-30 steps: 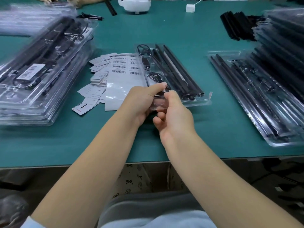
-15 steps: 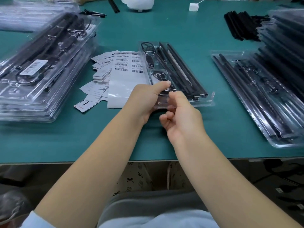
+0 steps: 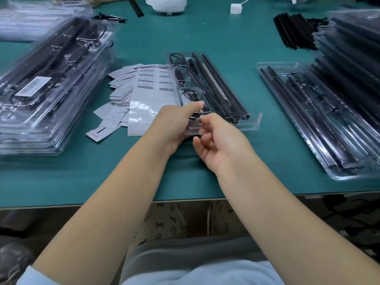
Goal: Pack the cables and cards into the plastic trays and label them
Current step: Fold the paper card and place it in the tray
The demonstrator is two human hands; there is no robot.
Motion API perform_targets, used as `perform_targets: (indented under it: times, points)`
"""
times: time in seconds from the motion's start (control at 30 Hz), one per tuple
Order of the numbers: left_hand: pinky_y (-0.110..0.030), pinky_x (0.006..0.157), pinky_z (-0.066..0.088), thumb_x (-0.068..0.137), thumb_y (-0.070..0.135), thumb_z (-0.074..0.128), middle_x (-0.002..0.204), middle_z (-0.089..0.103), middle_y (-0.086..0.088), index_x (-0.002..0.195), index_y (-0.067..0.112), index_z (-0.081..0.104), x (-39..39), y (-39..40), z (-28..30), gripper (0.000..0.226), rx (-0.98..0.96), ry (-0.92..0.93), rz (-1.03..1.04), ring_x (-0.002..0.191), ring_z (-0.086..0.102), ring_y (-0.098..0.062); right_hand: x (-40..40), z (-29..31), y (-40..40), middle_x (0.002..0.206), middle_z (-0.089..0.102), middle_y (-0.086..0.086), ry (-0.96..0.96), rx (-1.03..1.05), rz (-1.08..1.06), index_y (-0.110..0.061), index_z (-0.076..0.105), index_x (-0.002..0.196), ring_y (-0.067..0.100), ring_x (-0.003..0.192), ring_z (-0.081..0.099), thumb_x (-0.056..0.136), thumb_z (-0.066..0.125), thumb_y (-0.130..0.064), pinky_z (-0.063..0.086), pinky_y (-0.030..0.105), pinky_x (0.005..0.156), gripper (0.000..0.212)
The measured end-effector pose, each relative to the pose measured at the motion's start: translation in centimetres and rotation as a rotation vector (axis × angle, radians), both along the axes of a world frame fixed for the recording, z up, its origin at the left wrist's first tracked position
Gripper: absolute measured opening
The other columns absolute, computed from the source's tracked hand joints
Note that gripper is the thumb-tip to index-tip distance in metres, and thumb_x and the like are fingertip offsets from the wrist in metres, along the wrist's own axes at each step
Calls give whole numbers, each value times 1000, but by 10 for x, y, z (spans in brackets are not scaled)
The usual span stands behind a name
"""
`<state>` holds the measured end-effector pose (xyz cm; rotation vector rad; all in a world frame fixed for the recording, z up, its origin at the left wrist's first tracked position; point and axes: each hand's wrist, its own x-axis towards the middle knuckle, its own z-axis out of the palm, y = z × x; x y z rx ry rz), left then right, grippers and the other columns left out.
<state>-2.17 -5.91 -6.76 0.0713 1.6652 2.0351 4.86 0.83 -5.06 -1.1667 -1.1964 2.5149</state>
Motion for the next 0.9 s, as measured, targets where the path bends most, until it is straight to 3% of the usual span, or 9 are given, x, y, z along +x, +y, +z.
perform_targets:
  times: [0.13,0.3,0.4,0.6,0.7,0.77,0.83,0.9]
  points:
    - [-23,48,51,85,18,68,60,67,-10,77,2,65,-1,1,-1,19,-19,19,-10,51,66,-22,3,2,3,59,45,-1,14,-44,35,-12,58,68,5,32,30,86,64,-18,47,18,40,20]
    - [-26,52,52,84,22,69,64,68,-10,74,4,66,-3,0,-4,21,-7,26,-30,58,68,-23,2,10,3,46,51,-5,-54,-207,93,-15,61,69,6,43,35,83,67,-22,39,13,39,17]
    - [-25,53,52,85,25,69,65,68,-10,74,6,66,-4,0,-4,22,-14,31,-39,59,68,-22,-1,11,1,60,53,-3,-38,-261,18,-14,61,72,6,47,36,85,65,-17,38,10,39,13]
    - [-24,53,52,86,23,68,64,69,-11,79,2,65,-3,0,-5,23,-10,57,-66,57,67,-22,1,6,-3,64,56,0,30,-266,-88,-10,60,71,4,29,31,85,63,-7,32,11,35,15]
    - [-24,51,51,85,23,69,61,67,-9,77,3,64,-4,1,-5,23,-39,70,-55,54,64,-21,3,7,-5,51,55,-1,73,-292,-97,-9,57,69,4,30,30,87,61,-7,38,11,36,19]
    - [-26,52,52,83,19,70,61,65,-10,75,3,63,-4,1,-6,20,-50,73,-34,54,63,-22,10,8,-6,57,56,2,109,-288,-79,-6,58,76,7,41,39,90,60,-9,46,14,41,15]
    - [-30,56,54,83,12,68,64,66,-12,74,1,64,-5,1,-7,15,-23,66,-14,57,65,-25,20,8,-2,78,56,10,155,-313,-71,-2,56,94,16,61,53,91,58,-13,53,22,46,11]
    - [-36,66,58,84,8,66,74,71,-18,77,-2,65,-5,1,-7,12,12,59,-26,67,69,-29,32,6,11,90,54,14,163,-273,-89,-2,50,110,24,76,59,91,55,-21,57,31,54,27]
